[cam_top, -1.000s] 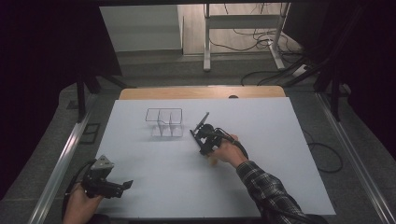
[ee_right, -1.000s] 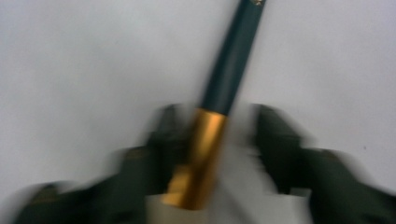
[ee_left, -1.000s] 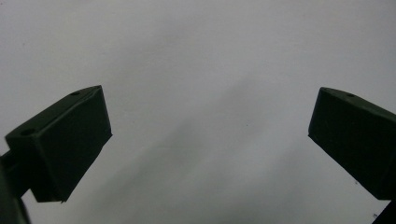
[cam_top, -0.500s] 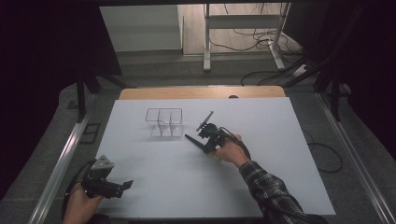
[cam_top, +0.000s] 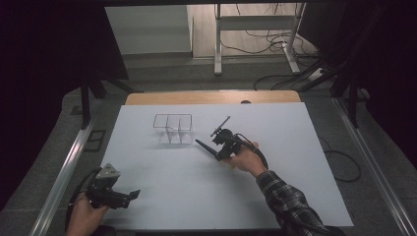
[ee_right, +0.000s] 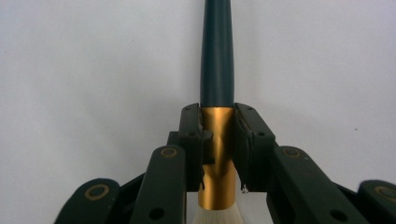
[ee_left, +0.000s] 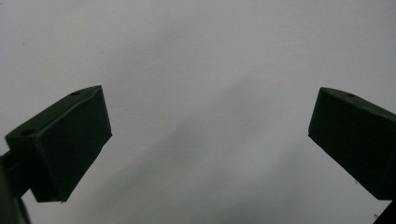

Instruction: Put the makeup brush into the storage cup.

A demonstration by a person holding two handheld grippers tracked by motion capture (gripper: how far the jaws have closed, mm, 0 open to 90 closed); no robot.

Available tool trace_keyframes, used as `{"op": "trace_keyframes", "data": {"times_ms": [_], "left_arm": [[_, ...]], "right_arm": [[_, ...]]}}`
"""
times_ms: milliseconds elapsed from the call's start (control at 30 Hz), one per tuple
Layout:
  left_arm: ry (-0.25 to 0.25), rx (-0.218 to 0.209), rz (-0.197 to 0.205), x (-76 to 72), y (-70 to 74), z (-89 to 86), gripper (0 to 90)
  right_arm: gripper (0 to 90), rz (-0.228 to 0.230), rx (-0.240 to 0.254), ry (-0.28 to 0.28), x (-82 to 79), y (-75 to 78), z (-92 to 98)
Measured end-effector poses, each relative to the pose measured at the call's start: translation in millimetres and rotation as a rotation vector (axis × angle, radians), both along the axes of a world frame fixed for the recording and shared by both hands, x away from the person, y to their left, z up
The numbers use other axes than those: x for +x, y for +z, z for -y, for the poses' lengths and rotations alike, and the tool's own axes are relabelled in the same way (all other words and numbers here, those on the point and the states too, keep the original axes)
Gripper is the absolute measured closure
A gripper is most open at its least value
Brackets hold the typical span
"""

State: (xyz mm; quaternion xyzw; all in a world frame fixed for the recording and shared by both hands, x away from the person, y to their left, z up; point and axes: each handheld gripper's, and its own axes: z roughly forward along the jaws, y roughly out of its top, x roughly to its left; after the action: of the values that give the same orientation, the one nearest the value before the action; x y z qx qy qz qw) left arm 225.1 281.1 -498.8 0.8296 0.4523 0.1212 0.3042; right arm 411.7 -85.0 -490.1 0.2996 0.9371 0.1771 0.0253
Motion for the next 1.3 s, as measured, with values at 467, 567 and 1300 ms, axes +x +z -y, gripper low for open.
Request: {"op": "trace_keyframes", "data": {"times_ms": [467,567,1300], "left_arm": [[-0.011,-0.042,0.024,-0.8,2.1,-0.1,0.0],[-0.01,-0.047,0.027,-0.8,2.1,-0.4,0.0],[0.018,-0.069,0.023,-2.1,7.4,1.9,0.0]], "right_arm": [[73.5,0.029,0.096,0.005,-12.8,11.7,15.3],[73.5,0.042,0.106,0.012,-15.9,13.5,18.5],[73.4,0.089,0.156,0.012,-28.1,22.2,38.2]]}}
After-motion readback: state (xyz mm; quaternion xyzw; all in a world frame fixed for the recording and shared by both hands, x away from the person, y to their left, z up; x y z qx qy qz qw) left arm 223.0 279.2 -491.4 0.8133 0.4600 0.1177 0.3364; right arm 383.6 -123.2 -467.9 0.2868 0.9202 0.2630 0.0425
